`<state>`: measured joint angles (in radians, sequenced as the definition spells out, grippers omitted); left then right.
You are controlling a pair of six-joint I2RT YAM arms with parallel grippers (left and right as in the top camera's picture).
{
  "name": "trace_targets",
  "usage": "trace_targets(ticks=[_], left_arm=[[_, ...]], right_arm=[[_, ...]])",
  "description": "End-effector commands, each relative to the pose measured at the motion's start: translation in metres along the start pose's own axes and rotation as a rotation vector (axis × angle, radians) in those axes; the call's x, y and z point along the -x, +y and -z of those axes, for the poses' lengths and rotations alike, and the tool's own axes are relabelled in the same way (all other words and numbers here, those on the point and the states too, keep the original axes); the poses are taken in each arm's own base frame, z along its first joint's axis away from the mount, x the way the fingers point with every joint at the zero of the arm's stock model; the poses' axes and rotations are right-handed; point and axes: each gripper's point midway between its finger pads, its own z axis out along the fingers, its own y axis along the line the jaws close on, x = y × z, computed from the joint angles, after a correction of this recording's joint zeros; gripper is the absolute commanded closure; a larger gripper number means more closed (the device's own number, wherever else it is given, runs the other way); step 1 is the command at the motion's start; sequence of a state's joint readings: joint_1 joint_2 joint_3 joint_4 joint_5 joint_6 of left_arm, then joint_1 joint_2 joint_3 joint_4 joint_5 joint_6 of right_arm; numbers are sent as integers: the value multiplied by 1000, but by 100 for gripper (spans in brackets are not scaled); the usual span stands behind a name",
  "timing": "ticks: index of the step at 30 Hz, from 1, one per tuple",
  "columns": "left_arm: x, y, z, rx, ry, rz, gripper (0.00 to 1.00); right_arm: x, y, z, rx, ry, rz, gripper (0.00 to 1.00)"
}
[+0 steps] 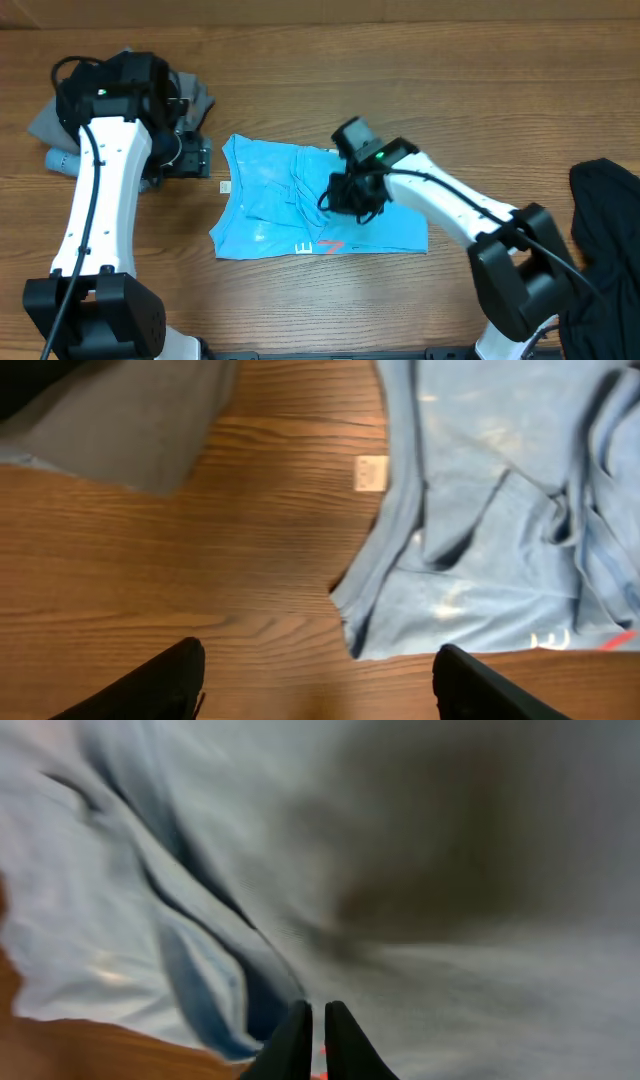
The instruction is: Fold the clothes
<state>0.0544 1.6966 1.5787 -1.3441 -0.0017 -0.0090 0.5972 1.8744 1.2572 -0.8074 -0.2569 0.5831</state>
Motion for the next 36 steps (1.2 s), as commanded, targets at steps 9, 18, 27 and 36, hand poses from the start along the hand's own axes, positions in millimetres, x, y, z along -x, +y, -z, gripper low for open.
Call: trace_targets(ticks=[9,18,27,36], left_arm=[[3,23,-8,27,-15,81,20],[-15,-30,-74,-278,18,81,19],[-15,-35,-140,-305,-33,81,15],[-20,-80,-190,-477,60,36,20]], right_arm=[[-66,84,-11,227,108,459,95],[16,46,109,55,-257,381,93],[42,-37,159,37,-287,91,92],[42,-53,162,24,-269,45,92]])
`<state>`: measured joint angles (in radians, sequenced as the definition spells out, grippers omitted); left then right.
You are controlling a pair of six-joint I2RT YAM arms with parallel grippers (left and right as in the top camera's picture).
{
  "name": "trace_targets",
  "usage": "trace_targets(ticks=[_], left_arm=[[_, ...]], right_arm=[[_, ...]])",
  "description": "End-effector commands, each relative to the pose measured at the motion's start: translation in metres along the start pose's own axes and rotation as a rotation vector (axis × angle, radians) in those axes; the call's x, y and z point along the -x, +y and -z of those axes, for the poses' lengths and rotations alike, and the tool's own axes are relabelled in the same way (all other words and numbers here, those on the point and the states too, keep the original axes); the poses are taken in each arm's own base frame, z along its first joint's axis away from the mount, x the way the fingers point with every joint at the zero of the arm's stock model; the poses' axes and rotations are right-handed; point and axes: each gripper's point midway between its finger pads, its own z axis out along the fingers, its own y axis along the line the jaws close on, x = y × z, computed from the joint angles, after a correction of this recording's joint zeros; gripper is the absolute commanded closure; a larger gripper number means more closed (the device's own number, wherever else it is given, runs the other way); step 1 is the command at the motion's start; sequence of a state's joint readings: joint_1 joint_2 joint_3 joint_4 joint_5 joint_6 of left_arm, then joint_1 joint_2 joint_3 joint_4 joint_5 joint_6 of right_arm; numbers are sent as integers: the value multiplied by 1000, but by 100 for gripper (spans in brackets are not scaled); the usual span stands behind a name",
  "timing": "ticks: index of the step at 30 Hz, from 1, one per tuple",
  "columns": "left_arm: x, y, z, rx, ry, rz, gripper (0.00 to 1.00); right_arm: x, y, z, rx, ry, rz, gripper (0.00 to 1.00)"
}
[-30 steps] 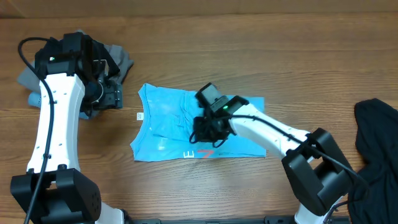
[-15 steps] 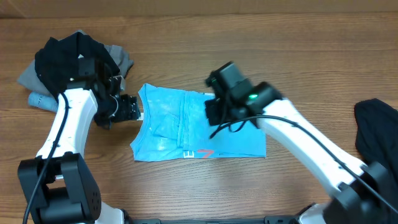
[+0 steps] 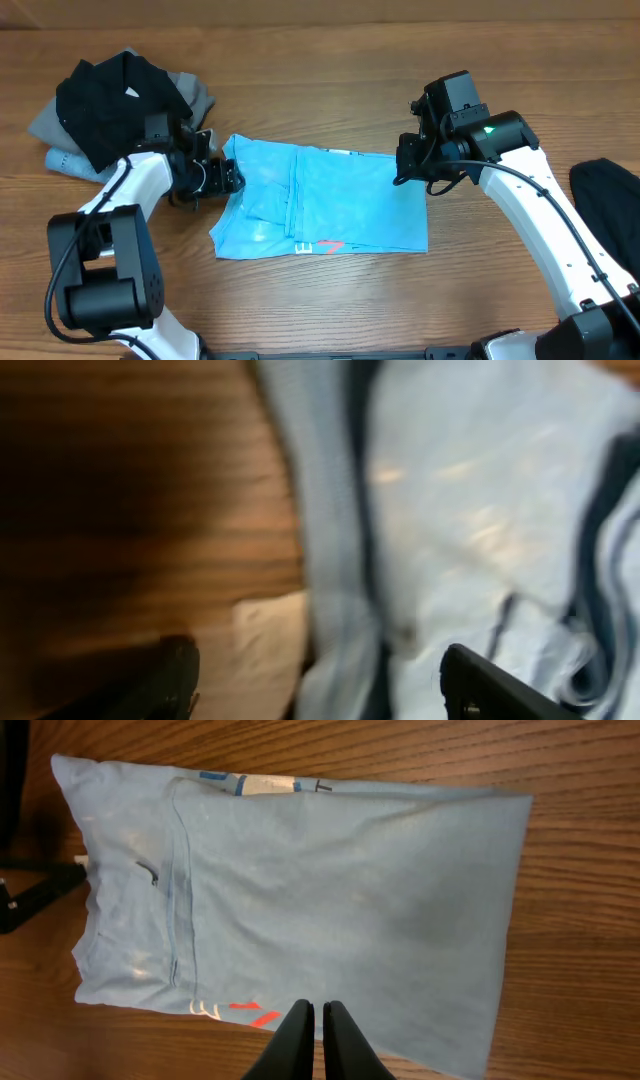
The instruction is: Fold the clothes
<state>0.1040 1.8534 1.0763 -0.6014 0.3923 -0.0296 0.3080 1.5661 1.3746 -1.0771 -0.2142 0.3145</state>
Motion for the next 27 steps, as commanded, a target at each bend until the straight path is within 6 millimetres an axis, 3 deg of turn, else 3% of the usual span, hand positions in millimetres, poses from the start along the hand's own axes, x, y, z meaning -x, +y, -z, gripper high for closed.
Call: trace_targets(ticks=[1,4,7,9,12,17,18,20,24,27], left_arm=[[-38,-18,-47,-85,161,-1,20],[-54,-32,-64,-76,221,-82,23],[-64,-29,-72,-11,260,-112,37],[-66,-28,-72,-1,266,-116,48],[-67,-27,-71,0,273,-110,73],[-64,-20,-60,8,294,-77,87],[-61,-17,-54,21,304,-68,93],[-55,-8,-36,66,319,-53,96],[-24,6,21,162,296,-34,96],[10,-3,74,189,219,-59,95]], right_arm=[[4,5,7,22,-18,6,92],[4,4,7,14,-21,5,92],[4,3,7,12,-21,5,92],[4,3,7,10,-19,4,92],[4,3,7,10,-18,4,92],[4,-2,7,-19,-24,4,92],[4,-5,7,-33,-24,3,92],[3,-14,8,-78,-27,-4,92],[7,-30,10,-137,-40,-27,92],[13,-42,13,-147,-56,-62,92]])
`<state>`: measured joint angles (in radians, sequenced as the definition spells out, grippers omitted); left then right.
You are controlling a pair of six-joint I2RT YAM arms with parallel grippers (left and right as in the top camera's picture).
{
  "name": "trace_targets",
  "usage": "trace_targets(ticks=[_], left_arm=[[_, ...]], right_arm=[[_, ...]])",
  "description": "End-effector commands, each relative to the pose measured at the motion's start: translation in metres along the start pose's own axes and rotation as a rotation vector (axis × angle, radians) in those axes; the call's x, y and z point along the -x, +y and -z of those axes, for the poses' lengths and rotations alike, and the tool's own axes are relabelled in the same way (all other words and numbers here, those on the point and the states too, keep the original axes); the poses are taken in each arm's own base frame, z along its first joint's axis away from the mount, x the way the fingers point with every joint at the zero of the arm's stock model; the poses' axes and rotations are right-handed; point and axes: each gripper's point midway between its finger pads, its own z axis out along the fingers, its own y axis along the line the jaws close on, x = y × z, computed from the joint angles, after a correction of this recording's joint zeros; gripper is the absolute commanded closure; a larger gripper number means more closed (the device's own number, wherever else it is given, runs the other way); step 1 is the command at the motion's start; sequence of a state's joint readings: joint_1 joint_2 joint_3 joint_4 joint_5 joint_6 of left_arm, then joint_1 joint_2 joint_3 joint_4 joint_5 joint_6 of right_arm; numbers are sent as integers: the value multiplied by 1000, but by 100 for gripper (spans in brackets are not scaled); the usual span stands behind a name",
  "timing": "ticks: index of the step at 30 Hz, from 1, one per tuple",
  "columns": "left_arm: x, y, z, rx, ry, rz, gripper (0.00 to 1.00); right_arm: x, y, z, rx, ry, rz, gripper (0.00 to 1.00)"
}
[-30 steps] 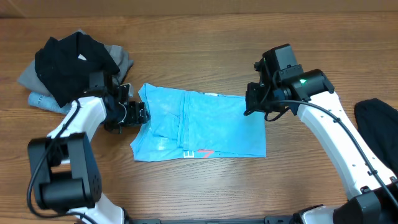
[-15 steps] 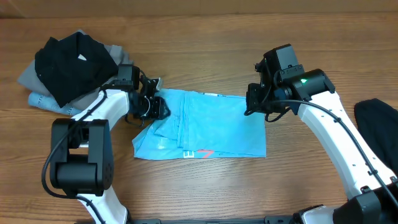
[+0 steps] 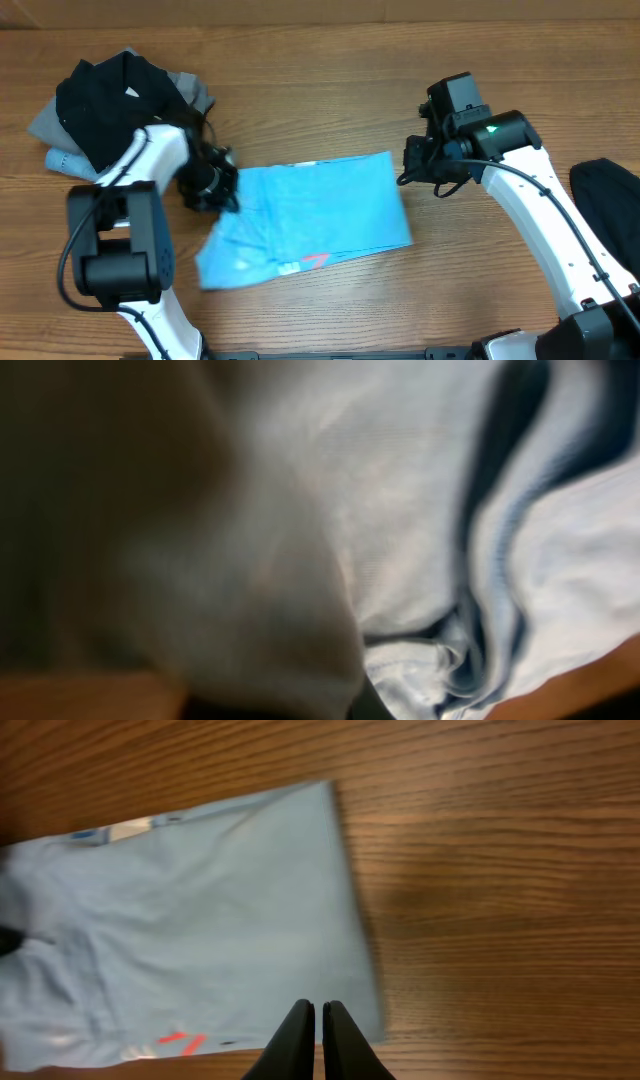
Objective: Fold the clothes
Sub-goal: 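Fold the left end rightward over the bundle with the left gripper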
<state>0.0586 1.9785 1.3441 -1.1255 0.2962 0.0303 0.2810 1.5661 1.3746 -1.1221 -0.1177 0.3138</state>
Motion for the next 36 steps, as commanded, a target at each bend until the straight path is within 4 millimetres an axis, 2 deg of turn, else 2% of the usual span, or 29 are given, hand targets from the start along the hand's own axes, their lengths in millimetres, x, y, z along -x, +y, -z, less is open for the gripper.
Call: trace_targets(ticks=[1,3,6,8,9,10,11,12,13,14,15,16,19,21,23,24,25,26,28,30,32,36], left_arm=[[30,3,79,102,-180,-65,95],[35,-22,114,85,-233,-104,94],[38,-63,127,52,-265,-155,94],[34,-94,118,35,-256,-185,93],[29,-118,105,37,-231,-214,93],[25,-132,96,37,-215,-225,92],[20,-148,86,39,-198,-243,88],[13,-164,71,59,-175,-270,79],[6,-175,55,108,-153,-275,72],[3,-180,47,129,-140,-279,63],[-4,-190,36,143,-118,-293,62],[-11,-200,27,138,-95,-310,66],[-24,-215,24,135,-79,-352,70],[-27,-211,34,169,-77,-348,72],[-26,-199,52,226,-89,-328,73],[-22,-189,67,270,-106,-308,71],[-16,-174,86,328,-136,-281,67],[-14,-168,94,351,-151,-269,62],[0,-143,121,392,-204,-213,42],[12,-127,124,346,-198,-219,34],[20,-113,117,285,-178,-226,32],[41,-88,87,95,-168,-236,22]], right_arm=[[15,-18,9,-35,-56,-42,92],[19,-27,11,-42,-64,-70,92],[22,-37,12,-49,-69,-96,92],[23,-42,13,-52,-69,-111,92],[23,-44,13,-55,-65,-117,92],[22,-44,13,-56,-62,-118,92],[22,-45,13,-57,-61,-119,92],[21,-45,13,-58,-60,-119,92],[21,-45,13,-59,-57,-119,92],[21,-45,13,-59,-56,-120,92],[20,-45,13,-60,-54,-120,92],[20,-45,13,-60,-54,-118,92],[20,-45,13,-60,-54,-116,92],[20,-45,13,-59,-54,-116,91],[20,-45,13,-58,-53,-117,91],[20,-42,13,-43,-50,-116,90],[19,-41,13,-37,-48,-116,89],[19,-41,13,-37,-47,-116,89],[19,-41,13,-38,-46,-116,87],[19,-41,13,-38,-47,-116,87],[19,-41,13,-37,-46,-116,87],[19,-41,13,-37,-46,-116,87]])
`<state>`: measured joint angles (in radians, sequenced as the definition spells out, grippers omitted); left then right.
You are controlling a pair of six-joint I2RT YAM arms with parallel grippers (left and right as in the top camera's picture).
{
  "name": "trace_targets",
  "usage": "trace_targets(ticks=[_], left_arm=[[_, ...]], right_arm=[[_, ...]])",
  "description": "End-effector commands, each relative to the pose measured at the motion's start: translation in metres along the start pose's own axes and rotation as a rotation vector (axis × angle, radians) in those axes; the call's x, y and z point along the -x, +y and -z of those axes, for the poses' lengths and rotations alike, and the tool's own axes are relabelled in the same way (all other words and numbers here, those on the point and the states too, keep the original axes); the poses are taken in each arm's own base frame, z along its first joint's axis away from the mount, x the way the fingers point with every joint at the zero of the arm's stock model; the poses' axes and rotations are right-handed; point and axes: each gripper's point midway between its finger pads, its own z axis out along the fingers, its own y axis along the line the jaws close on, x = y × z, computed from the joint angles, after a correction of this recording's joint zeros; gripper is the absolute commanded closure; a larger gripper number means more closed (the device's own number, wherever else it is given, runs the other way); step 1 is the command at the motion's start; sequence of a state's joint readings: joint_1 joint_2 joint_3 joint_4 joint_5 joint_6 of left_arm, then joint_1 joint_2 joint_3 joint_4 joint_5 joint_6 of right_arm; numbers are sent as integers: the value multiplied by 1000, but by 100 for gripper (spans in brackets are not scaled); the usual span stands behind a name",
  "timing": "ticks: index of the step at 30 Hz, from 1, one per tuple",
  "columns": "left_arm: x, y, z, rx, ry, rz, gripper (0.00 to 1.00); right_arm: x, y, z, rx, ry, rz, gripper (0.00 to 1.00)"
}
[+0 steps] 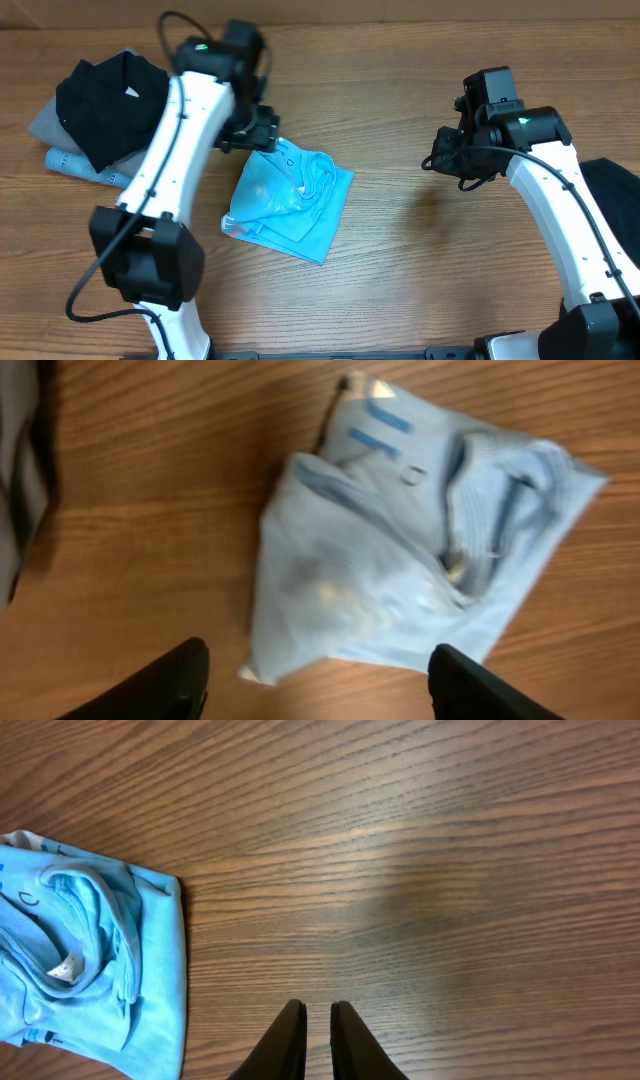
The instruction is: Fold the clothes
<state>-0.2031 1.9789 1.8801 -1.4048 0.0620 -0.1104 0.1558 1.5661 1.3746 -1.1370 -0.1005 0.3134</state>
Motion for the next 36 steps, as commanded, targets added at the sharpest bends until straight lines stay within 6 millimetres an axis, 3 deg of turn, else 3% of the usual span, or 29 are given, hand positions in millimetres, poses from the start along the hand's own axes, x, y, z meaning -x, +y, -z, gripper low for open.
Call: trace_targets(ticks=[1,6,11,12,14,15,16,20,25,26,30,32,36], left_arm=[[-3,7,-30,-190,12,-47,19],[-4,12,-68,-312,-23,-65,12],[-16,-12,-93,-449,-36,-109,12],[-19,-11,-100,-451,-35,-108,16],[-23,-15,-101,-477,-25,-104,38],[-24,-20,-98,-508,-20,-102,64],[-25,-29,-90,-568,-21,-103,79],[-30,-48,-64,-664,-18,-137,92],[-50,-62,-44,-600,21,-226,86],[-62,-67,-43,-577,65,-242,81],[-90,-84,-44,-565,176,-278,81],[-102,-92,-46,-533,219,-320,69],[-115,-97,-44,-519,268,-333,60]], right_arm=[[5,3,7,15,-24,3,87],[4,2,7,14,-21,3,87],[4,3,7,17,-19,3,87],[3,2,7,16,-14,2,87],[1,2,7,13,-8,1,87],[0,1,7,11,-5,1,87],[0,1,7,10,-2,1,87],[0,1,7,9,-2,1,87],[0,1,7,9,-4,1,87],[1,1,7,7,-6,1,87],[3,2,7,10,-16,3,86],[5,2,7,13,-23,3,86],[4,2,6,13,-21,3,83]])
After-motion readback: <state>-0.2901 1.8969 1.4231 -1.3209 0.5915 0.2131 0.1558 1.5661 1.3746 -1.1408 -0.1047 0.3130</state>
